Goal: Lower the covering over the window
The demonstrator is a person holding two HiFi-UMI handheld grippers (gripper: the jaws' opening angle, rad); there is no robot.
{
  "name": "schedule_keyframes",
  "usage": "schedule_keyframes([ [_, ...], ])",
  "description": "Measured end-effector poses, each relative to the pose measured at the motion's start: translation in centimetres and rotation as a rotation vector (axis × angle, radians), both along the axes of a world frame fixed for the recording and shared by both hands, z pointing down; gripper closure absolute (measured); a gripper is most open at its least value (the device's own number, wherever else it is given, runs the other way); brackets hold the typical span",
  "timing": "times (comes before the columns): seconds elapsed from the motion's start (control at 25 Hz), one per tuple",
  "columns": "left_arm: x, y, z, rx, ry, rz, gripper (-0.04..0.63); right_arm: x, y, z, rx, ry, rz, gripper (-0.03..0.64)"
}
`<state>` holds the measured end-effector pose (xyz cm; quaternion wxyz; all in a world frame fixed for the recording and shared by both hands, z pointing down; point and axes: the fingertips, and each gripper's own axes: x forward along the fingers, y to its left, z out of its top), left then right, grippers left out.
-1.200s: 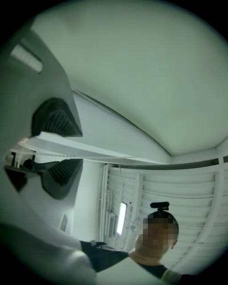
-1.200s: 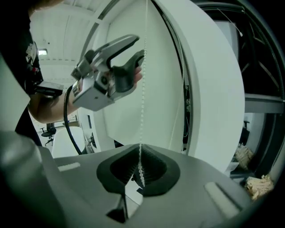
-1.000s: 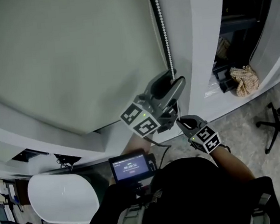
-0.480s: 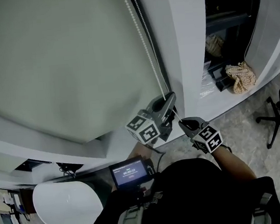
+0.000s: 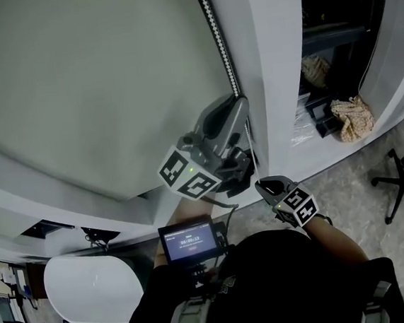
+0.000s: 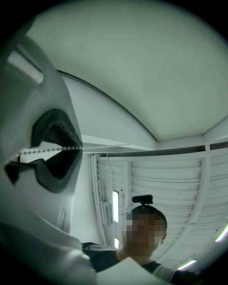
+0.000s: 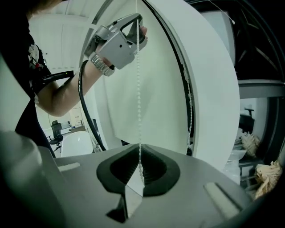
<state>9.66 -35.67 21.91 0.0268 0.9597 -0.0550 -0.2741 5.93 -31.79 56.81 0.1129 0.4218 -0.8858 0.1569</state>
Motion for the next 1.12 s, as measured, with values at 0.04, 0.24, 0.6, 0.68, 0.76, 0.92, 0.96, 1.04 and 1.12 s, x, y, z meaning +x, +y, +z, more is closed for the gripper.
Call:
schedule_keyframes([
  [0.04, -0.2, -0.4, -0.2, -0.009, 0.009, -0.012, 0.578, -0.1, 0.2, -0.1, 0.001, -0.004, -0.002, 0.603],
  [0.24, -0.6, -2.8, 2.3, -0.124, -0.001, -0.051, 0.584, 0.4, 1.3, 1.8, -0.065, 0.043, -0.016, 0.603],
  [0.6, 1.3, -0.8, 32.6, -0.431, -0.595, -0.146, 0.584, 7.5, 1.4, 1.3, -0.028, -0.123, 0.256, 0.546],
  [0.68, 0.6, 1.1, 36.4, -0.513, -0.633, -0.123, 0.584, 8.8, 0.8, -2.5, 0.074, -0.215, 0.305, 0.545],
  [0.76, 0.2, 2.3, 37.1, -0.547, -0.614, -0.103, 0.584, 9.7, 0.1, -5.9, 0.146, -0.279, 0.325, 0.546],
  [0.92, 0.2, 3.1, 36.8, -0.527, -0.62, -0.092, 0.583, 9.1, -0.9, -10.4, 0.217, -0.353, 0.297, 0.552],
  [0.96, 0.1, 3.0, 36.7, -0.534, -0.615, -0.095, 0.583, 8.6, -1.1, -10.8, 0.221, -0.357, 0.285, 0.554],
  [1.04, -0.2, 2.9, 36.6, -0.558, -0.595, -0.104, 0.581, 7.7, -1.1, -10.9, 0.208, -0.363, 0.262, 0.56],
  [1.12, -0.5, 2.9, 36.4, -0.566, -0.583, -0.113, 0.578, 6.9, -0.9, -10.3, 0.177, -0.382, 0.242, 0.569],
])
